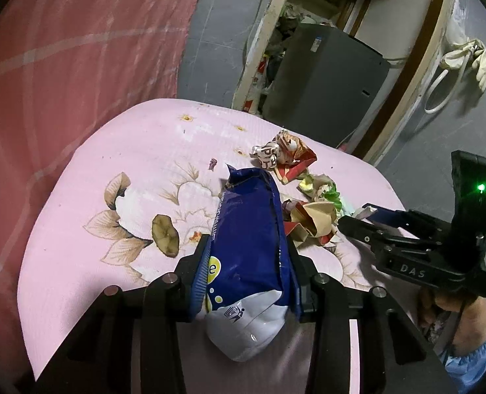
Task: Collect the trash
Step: 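Grasp the blue wrapper with the left tool while the right tool grasps the white card scrap, then carry both items to the blue basin and open both tools to drop them, then move both tools back over the remaining scraps on the table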
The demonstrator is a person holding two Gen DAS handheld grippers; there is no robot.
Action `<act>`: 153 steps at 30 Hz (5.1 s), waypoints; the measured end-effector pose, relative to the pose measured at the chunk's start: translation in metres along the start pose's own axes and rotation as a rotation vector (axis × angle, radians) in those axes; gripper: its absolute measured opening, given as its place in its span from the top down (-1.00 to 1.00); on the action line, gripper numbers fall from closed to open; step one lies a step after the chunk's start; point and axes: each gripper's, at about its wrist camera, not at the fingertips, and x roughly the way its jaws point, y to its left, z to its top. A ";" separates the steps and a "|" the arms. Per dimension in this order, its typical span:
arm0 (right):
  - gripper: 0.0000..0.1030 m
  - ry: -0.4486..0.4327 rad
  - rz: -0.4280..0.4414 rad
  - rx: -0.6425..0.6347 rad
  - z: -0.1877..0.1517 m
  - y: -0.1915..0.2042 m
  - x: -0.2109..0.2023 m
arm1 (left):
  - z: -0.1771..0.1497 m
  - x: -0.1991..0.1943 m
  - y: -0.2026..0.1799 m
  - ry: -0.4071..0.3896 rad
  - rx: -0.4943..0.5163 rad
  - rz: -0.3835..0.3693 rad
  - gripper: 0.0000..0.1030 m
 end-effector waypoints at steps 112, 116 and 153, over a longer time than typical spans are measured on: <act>-0.93 -0.705 -0.421 0.486 -0.139 -0.191 -0.234 | 0.031 0.034 -0.270 -0.334 0.244 -0.242 -0.87; -1.00 -0.741 -0.428 0.449 -0.131 -0.178 -0.240 | 0.032 0.013 -0.259 -0.388 0.245 -0.207 -0.92; -1.00 -0.781 -0.226 0.085 -0.031 -0.014 -0.193 | 0.018 -0.094 -0.060 -0.552 0.184 0.156 -0.96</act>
